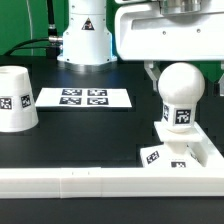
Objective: Assemble lamp
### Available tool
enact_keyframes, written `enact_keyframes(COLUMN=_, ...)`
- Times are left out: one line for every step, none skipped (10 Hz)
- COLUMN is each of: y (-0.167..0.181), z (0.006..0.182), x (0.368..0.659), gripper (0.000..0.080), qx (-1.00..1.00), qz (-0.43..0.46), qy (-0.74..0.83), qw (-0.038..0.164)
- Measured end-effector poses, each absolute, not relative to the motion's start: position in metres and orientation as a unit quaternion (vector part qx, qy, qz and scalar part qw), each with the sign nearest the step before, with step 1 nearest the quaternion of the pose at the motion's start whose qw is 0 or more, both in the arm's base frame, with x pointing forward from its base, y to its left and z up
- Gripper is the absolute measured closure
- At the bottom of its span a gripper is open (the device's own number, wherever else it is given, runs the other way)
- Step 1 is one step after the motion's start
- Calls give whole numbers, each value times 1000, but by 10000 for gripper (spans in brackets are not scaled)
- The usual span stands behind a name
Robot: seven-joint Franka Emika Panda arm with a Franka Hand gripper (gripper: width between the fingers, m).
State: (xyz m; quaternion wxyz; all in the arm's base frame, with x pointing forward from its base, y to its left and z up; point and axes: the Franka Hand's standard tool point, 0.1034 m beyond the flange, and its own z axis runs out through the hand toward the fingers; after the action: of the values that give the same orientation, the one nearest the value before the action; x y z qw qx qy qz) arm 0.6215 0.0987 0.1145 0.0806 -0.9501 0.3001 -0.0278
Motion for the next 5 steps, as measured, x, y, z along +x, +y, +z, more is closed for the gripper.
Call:
enact_keyframes(y=99, z=114, x=621, gripper=101, qx=-961, qz=-31, qy=262, qw=79)
enact_keyframes(y=99, z=114, x=621, gripper=101, qx=-970, qz=-34, qy=228, qw=78)
enact_keyframes(y=99, z=114, x=621, gripper=101, qx=-975, qz=-36, qy=206, qw=78)
enact_keyframes(y=98, z=114, x=621, gripper=101, qx=-983, qz=-39, qy=160, qw=76)
enact_keyframes(y=98, z=114, x=621, gripper=101, qx=-988, qz=-42, qy=127, qw=74)
